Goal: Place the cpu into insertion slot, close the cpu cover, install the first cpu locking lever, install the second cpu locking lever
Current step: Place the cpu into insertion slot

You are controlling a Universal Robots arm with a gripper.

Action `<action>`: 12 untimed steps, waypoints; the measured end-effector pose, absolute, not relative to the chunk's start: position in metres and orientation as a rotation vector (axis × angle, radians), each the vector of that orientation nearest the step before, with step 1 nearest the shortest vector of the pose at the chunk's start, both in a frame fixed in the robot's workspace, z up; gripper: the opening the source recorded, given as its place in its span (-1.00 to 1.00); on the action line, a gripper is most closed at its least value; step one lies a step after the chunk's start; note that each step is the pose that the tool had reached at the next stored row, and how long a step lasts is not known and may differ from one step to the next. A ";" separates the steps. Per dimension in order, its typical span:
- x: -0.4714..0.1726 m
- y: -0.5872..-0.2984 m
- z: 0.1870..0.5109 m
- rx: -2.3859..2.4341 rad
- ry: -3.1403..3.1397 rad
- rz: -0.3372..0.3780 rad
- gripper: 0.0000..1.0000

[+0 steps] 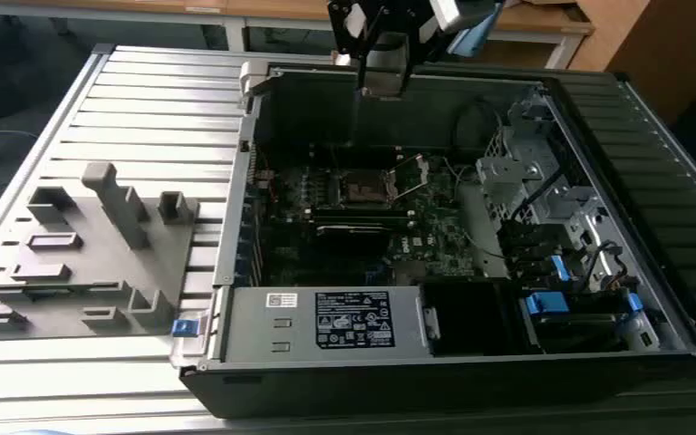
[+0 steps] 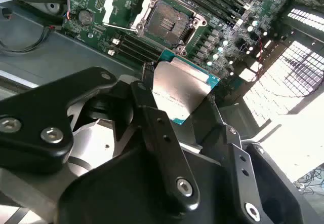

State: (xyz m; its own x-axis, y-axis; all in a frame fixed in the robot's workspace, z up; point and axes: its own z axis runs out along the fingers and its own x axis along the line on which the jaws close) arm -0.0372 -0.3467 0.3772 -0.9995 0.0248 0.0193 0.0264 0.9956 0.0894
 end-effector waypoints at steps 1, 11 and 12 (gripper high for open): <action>-0.037 -0.347 0.377 -0.040 -3.120 -0.140 0.07; -0.037 -0.347 0.374 -0.040 -3.120 -0.140 0.07; -0.037 -0.347 0.373 -0.040 -3.120 -0.140 0.07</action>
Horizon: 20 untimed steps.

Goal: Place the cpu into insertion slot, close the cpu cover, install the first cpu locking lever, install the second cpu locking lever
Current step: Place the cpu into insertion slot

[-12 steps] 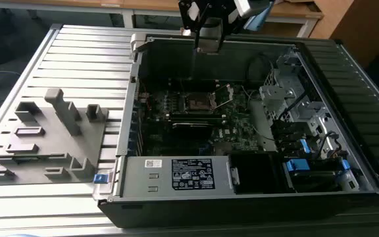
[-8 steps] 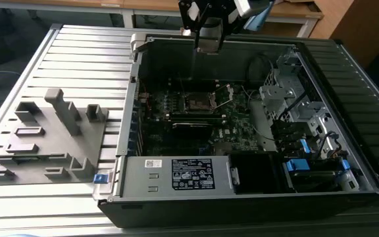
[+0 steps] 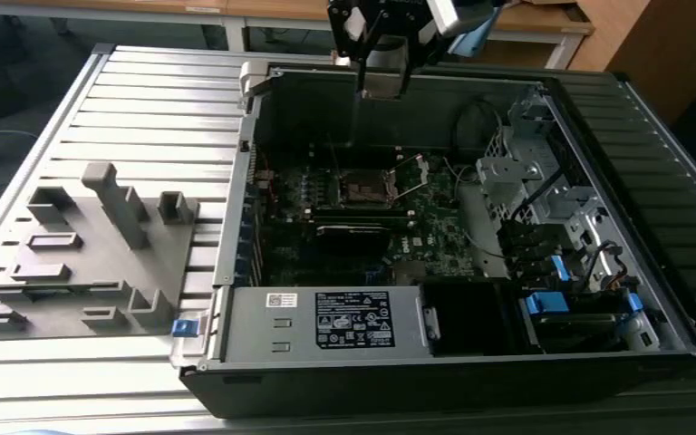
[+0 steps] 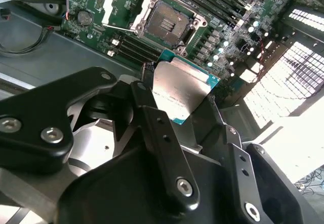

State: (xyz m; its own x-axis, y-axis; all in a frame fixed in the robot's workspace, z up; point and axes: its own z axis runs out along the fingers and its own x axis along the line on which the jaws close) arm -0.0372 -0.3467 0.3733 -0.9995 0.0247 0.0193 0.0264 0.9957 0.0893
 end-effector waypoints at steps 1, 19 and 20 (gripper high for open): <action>-0.037 -0.347 0.372 -0.040 -3.120 -0.140 0.07; -0.037 -0.347 0.362 -0.040 -3.123 -0.141 0.07; -0.037 -0.347 0.360 -0.039 -3.125 -0.140 0.07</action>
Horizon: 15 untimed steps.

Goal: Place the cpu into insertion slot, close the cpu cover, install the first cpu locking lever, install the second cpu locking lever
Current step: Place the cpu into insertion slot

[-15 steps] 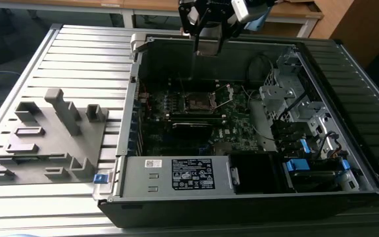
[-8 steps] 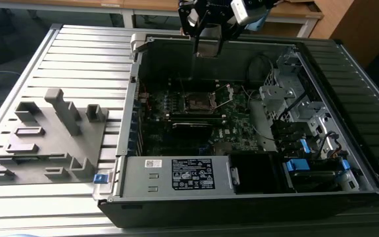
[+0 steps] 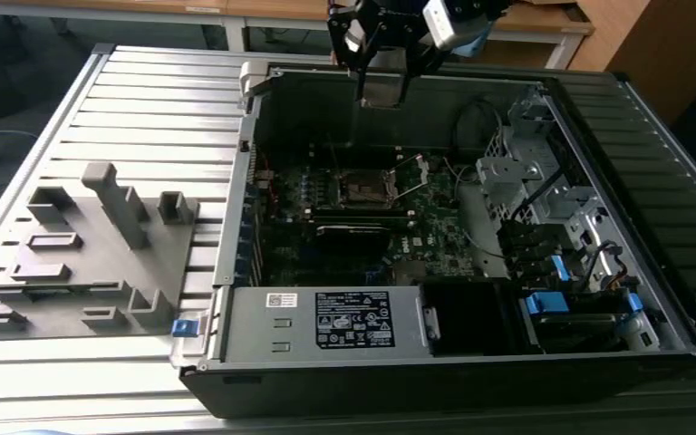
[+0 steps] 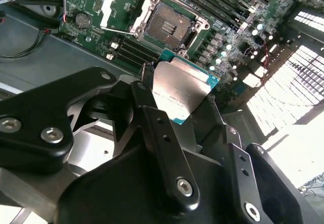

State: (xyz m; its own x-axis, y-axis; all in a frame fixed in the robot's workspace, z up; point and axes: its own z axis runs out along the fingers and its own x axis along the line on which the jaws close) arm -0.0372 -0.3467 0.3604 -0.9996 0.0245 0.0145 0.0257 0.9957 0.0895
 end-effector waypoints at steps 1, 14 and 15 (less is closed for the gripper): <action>-0.037 -0.347 0.359 -0.039 -3.126 -0.141 0.07; -0.037 -0.347 0.351 -0.037 -3.135 -0.142 0.07; -0.037 -0.347 0.350 -0.037 -3.136 -0.142 0.07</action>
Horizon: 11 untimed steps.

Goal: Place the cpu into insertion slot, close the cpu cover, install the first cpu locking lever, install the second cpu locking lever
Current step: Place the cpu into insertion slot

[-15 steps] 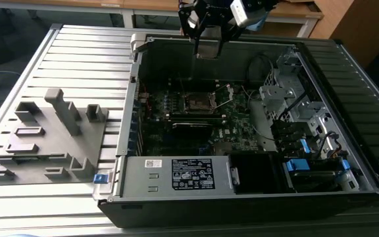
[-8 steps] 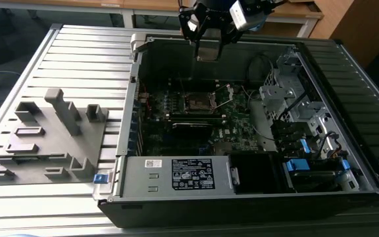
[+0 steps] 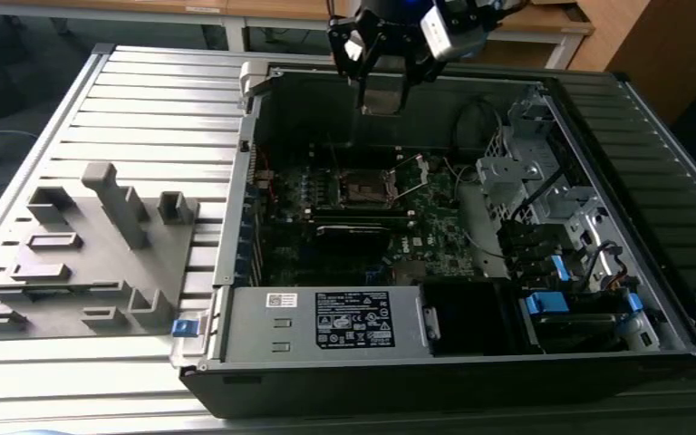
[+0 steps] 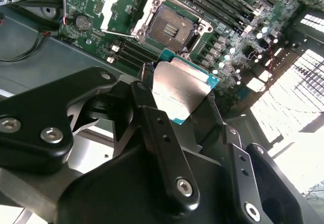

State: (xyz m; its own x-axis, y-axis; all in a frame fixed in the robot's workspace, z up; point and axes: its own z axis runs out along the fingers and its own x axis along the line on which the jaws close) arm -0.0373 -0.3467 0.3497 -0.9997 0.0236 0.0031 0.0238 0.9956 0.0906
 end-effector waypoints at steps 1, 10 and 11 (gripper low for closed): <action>-0.037 -0.347 0.348 -0.037 -3.138 -0.143 0.07; -0.037 -0.347 0.333 -0.035 -3.148 -0.143 0.07; -0.037 -0.347 0.331 -0.035 -3.150 -0.143 0.07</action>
